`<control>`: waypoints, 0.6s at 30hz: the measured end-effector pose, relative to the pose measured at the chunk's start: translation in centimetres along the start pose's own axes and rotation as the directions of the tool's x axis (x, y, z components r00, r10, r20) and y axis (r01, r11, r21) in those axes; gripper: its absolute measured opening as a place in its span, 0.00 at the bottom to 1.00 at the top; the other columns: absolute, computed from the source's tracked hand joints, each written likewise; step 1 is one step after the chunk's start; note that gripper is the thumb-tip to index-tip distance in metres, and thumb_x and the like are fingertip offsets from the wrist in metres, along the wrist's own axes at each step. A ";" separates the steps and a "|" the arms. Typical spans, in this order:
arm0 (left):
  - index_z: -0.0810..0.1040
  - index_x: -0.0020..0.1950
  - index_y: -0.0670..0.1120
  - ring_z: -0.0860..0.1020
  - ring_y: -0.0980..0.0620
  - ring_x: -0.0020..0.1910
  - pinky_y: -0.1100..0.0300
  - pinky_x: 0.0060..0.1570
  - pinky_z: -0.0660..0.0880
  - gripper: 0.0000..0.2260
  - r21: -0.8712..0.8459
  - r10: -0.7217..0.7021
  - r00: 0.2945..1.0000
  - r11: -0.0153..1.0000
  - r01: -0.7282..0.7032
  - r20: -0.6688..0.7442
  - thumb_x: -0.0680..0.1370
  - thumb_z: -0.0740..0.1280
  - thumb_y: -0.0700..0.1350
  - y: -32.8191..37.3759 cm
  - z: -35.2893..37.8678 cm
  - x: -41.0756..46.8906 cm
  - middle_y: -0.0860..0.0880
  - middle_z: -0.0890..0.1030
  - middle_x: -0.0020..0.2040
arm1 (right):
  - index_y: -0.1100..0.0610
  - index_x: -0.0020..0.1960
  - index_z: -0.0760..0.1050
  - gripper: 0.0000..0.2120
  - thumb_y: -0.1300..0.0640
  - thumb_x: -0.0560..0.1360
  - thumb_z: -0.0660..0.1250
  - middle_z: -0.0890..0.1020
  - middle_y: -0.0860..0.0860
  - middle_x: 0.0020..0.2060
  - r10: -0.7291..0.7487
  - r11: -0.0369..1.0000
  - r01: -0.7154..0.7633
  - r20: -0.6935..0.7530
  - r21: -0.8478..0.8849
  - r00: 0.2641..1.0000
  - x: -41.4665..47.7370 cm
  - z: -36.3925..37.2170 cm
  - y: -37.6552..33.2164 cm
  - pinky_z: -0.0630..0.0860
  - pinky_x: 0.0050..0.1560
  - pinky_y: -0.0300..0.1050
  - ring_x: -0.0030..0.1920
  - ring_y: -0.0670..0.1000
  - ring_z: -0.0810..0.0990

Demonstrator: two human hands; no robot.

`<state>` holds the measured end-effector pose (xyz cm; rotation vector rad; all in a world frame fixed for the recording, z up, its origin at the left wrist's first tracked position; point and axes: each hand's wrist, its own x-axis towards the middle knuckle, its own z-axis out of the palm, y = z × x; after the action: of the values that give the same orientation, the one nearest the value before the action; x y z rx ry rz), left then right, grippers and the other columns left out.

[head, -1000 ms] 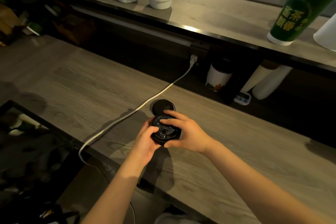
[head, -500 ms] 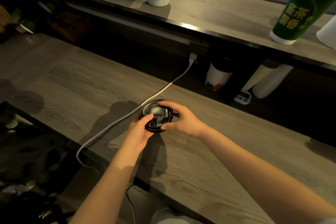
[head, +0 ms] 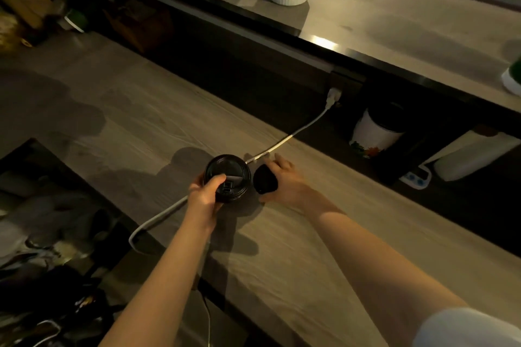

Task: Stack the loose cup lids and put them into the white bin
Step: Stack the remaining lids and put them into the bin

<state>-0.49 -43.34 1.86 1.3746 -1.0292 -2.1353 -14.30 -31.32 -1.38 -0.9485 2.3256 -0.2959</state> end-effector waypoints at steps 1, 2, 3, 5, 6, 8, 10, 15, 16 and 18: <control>0.72 0.60 0.37 0.79 0.48 0.41 0.63 0.28 0.79 0.13 0.020 0.001 1.000 1.000 -0.002 0.005 0.75 0.65 0.35 0.0 0.0 0.2 0.39 0.79 0.51 | 0.44 0.77 0.47 0.45 0.44 0.69 0.72 0.47 0.50 0.77 -0.015 0.998 0.015 0.006 -0.067 1.000 0.4 0.5 0.0 0.52 0.74 0.59 0.76 0.57 0.47; 0.73 0.56 0.39 0.78 0.48 0.40 0.64 0.27 0.78 0.10 0.041 -0.004 1.000 0.999 0.004 0.003 0.76 0.65 0.35 0.0 0.1 0.2 0.41 0.79 0.48 | 0.44 0.77 0.47 0.44 0.44 0.70 0.71 0.48 0.50 0.76 -0.032 0.991 0.030 -0.009 -0.133 0.999 0.6 1.0 0.1 0.51 0.73 0.59 0.76 0.57 0.47; 0.73 0.54 0.42 0.78 0.49 0.40 0.65 0.26 0.77 0.08 0.058 -0.010 1.000 0.998 0.010 0.003 0.76 0.65 0.36 -0.2 0.2 0.4 0.44 0.79 0.45 | 0.43 0.76 0.48 0.42 0.45 0.71 0.70 0.49 0.51 0.76 -0.048 0.983 0.041 -0.033 -0.179 0.998 0.8 1.5 0.3 0.51 0.73 0.60 0.76 0.57 0.47; 0.73 0.58 0.44 0.79 0.50 0.41 0.65 0.27 0.77 0.11 0.060 -0.024 0.999 0.998 0.022 0.032 0.76 0.65 0.36 -0.4 0.4 0.6 0.46 0.79 0.45 | 0.44 0.76 0.49 0.40 0.46 0.72 0.69 0.52 0.52 0.75 -0.074 0.979 0.058 -0.073 -0.197 0.995 0.8 1.9 0.8 0.50 0.72 0.58 0.75 0.57 0.50; 0.73 0.60 0.44 0.79 0.50 0.42 0.65 0.28 0.77 0.13 0.060 -0.030 0.998 0.998 0.028 0.046 0.76 0.65 0.37 -0.5 0.6 0.6 0.46 0.79 0.46 | 0.45 0.76 0.51 0.40 0.46 0.72 0.70 0.55 0.52 0.75 -0.086 0.982 0.071 -0.080 -0.177 0.993 0.8 1.8 1.1 0.52 0.72 0.57 0.74 0.57 0.52; 0.73 0.63 0.44 0.79 0.50 0.44 0.64 0.30 0.78 0.16 0.078 -0.052 0.996 0.996 0.047 0.068 0.76 0.65 0.38 -0.7 0.8 0.9 0.44 0.80 0.51 | 0.48 0.75 0.56 0.40 0.47 0.69 0.72 0.61 0.51 0.72 -0.094 0.994 0.086 -0.115 -0.072 0.989 0.4 1.2 1.7 0.58 0.71 0.52 0.71 0.56 0.59; 0.72 0.65 0.44 0.79 0.49 0.45 0.62 0.30 0.79 0.18 0.076 -0.096 0.992 0.993 0.090 0.080 0.76 0.66 0.38 -0.6 1.2 1.2 0.42 0.78 0.56 | 0.49 0.73 0.59 0.40 0.48 0.67 0.75 0.65 0.50 0.69 -0.071 0.992 0.089 -0.186 0.092 0.980 -0.6 0.5 2.3 0.65 0.67 0.49 0.67 0.55 0.65; 0.68 0.69 0.40 0.78 0.43 0.58 0.56 0.40 0.80 0.22 0.043 -0.093 0.974 0.995 0.085 0.206 0.75 0.65 0.38 -1.3 2.1 0.1 0.38 0.76 0.63 | 0.52 0.73 0.62 0.42 0.48 0.65 0.77 0.69 0.52 0.66 -0.073 0.942 0.170 -0.320 0.289 0.945 -4.8 -0.6 4.5 0.70 0.66 0.51 0.66 0.54 0.69; 0.69 0.69 0.40 0.78 0.44 0.58 0.56 0.44 0.80 0.21 0.041 -0.081 0.969 0.996 0.073 0.235 0.75 0.65 0.37 -1.6 2.4 -0.4 0.39 0.77 0.62 | 0.52 0.73 0.62 0.42 0.48 0.64 0.77 0.69 0.52 0.66 -0.054 0.934 0.173 -0.354 0.314 0.934 -5.9 -0.8 4.9 0.70 0.66 0.52 0.66 0.54 0.68; 0.70 0.67 0.41 0.78 0.44 0.58 0.54 0.47 0.78 0.20 0.044 -0.080 0.957 0.997 0.070 0.280 0.75 0.65 0.36 -2.1 3.4 -1.6 0.40 0.78 0.60 | 0.52 0.73 0.63 0.41 0.48 0.64 0.77 0.69 0.51 0.66 0.005 0.921 0.166 -0.437 0.352 0.899 -8.3 -1.1 5.6 0.69 0.67 0.50 0.66 0.53 0.68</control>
<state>-2.76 -39.66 2.10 1.1625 -1.1373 -2.4321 -13.45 -21.51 0.92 -0.8442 2.4780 -1.0520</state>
